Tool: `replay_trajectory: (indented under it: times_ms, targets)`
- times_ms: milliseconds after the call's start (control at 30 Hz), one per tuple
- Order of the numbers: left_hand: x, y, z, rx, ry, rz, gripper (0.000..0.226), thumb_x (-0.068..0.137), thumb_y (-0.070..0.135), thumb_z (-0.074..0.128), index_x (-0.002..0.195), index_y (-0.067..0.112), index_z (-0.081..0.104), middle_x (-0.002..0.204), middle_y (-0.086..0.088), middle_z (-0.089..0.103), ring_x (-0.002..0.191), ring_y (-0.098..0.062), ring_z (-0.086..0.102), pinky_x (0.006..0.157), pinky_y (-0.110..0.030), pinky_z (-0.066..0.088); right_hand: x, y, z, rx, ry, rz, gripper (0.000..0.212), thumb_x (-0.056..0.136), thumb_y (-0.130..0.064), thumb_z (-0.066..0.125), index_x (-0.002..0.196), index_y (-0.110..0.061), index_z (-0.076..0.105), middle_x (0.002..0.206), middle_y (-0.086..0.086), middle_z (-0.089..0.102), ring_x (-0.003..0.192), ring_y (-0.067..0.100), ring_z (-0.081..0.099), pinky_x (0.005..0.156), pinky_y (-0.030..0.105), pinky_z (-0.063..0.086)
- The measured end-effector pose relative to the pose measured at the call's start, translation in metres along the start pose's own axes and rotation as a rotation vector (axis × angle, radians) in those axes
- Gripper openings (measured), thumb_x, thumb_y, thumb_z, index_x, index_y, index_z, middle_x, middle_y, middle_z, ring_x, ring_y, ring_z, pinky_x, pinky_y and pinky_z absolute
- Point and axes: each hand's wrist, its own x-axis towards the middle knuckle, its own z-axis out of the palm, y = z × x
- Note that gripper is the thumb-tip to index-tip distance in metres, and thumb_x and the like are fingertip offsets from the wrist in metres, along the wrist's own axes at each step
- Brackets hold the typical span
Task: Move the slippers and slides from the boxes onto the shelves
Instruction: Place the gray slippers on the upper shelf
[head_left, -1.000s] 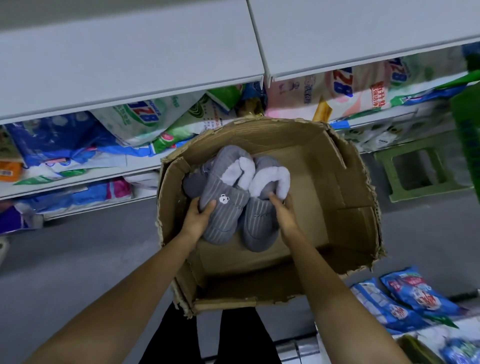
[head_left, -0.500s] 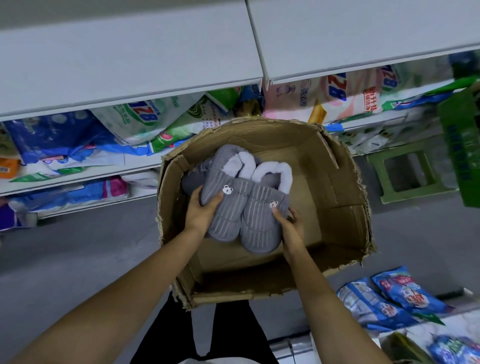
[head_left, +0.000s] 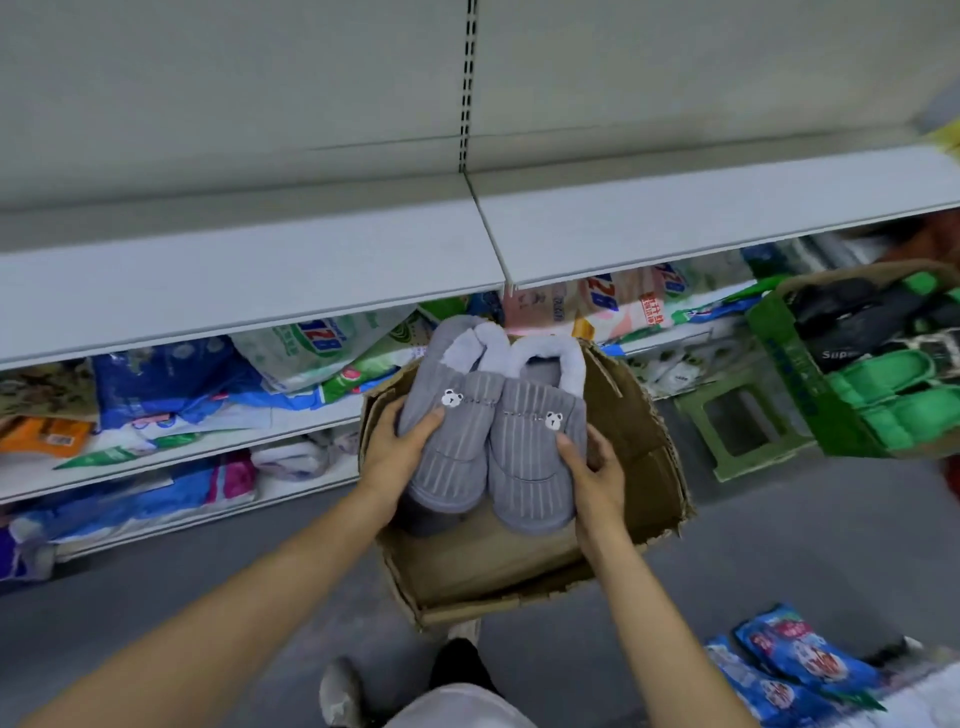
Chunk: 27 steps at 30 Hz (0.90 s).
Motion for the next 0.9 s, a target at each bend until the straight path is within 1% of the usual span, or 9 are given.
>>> replay_trajectory:
  times_ms: [100,200,333,467,533,633,733,833,900]
  targets:
    - [-0.024,0.03,-0.032,-0.081,-0.064,0.105,0.052,0.089,0.033,0.073,0.136,0.027,0.052,0.129,0.002,0.061,0.111,-0.016,0.062,0.096,-0.034,0.051,-0.037,-0.028,0.02,0.053,0.01,-0.118,0.048,0.085,-0.024,0.077,0.129,-0.021,0.058,0.123,0.003,0.068,0.109,0.019,0.068,0.092,0.041,0.057]
    - [-0.052,0.06,-0.072,-0.134,-0.094,0.213,0.052,0.091,0.029,0.072,0.137,0.03,0.048,0.12,0.009,0.06,0.104,-0.01,0.063,0.095,-0.032,0.05,-0.074,-0.053,0.045,0.07,-0.011,-0.215,0.049,0.087,-0.019,0.075,0.132,-0.018,0.056,0.126,0.006,0.067,0.113,0.023,0.067,0.099,0.049,0.054]
    - [-0.079,0.089,-0.13,-0.169,-0.114,0.351,0.051,0.09,0.03,0.072,0.136,0.033,0.05,0.127,0.008,0.06,0.109,-0.009,0.062,0.094,-0.03,0.05,-0.124,-0.084,0.082,0.036,-0.053,-0.355,0.053,0.086,-0.023,0.076,0.134,-0.019,0.056,0.126,0.004,0.067,0.116,0.022,0.065,0.101,0.05,0.052]
    - [-0.105,0.118,-0.186,-0.241,-0.119,0.444,0.051,0.088,0.031,0.074,0.134,0.032,0.053,0.122,0.009,0.064,0.097,-0.001,0.067,0.075,-0.018,0.053,-0.173,-0.111,0.122,0.064,-0.135,-0.47,0.047,0.089,-0.019,0.071,0.132,-0.023,0.054,0.123,-0.001,0.065,0.107,0.012,0.066,0.083,0.025,0.058]
    - [-0.116,0.13,-0.212,-0.263,-0.107,0.475,0.044,0.095,0.025,0.066,0.136,0.03,0.052,0.123,0.008,0.064,0.097,-0.005,0.068,0.072,-0.021,0.054,-0.193,-0.124,0.142,0.063,-0.189,-0.517,0.039,0.091,-0.019,0.068,0.127,-0.028,0.055,0.121,-0.002,0.064,0.103,0.01,0.065,0.074,0.017,0.055]
    - [-0.135,0.146,-0.248,-0.311,-0.076,0.52,0.042,0.096,0.023,0.063,0.137,0.028,0.051,0.124,0.003,0.065,0.098,-0.009,0.067,0.07,-0.02,0.053,-0.221,-0.141,0.17,0.062,-0.257,-0.576,0.032,0.091,-0.022,0.068,0.119,-0.035,0.057,0.12,0.001,0.066,0.103,0.016,0.067,0.079,0.028,0.057]
    - [-0.154,0.158,-0.282,-0.336,-0.057,0.598,0.052,0.085,0.037,0.071,0.132,0.032,0.052,0.121,0.006,0.066,0.094,-0.004,0.069,0.069,-0.017,0.054,-0.243,-0.155,0.195,0.072,-0.321,-0.616,0.037,0.091,-0.023,0.068,0.126,-0.03,0.056,0.12,0.002,0.066,0.102,0.017,0.068,0.082,0.034,0.058]
    - [-0.17,0.167,-0.315,-0.364,-0.025,0.666,0.062,0.069,0.051,0.073,0.127,0.039,0.055,0.123,0.005,0.067,0.104,-0.012,0.069,0.08,-0.028,0.054,-0.265,-0.17,0.219,0.092,-0.372,-0.68,0.043,0.091,-0.022,0.069,0.131,-0.024,0.055,0.124,0.003,0.066,0.106,0.019,0.067,0.082,0.033,0.058]
    - [-0.181,0.175,-0.333,-0.385,-0.017,0.712,0.056,0.071,0.049,0.074,0.124,0.044,0.056,0.122,0.007,0.068,0.107,-0.016,0.068,0.083,-0.033,0.055,-0.277,-0.181,0.233,0.106,-0.405,-0.722,0.045,0.089,-0.021,0.071,0.131,-0.022,0.055,0.122,0.003,0.068,0.106,0.021,0.068,0.082,0.033,0.058]
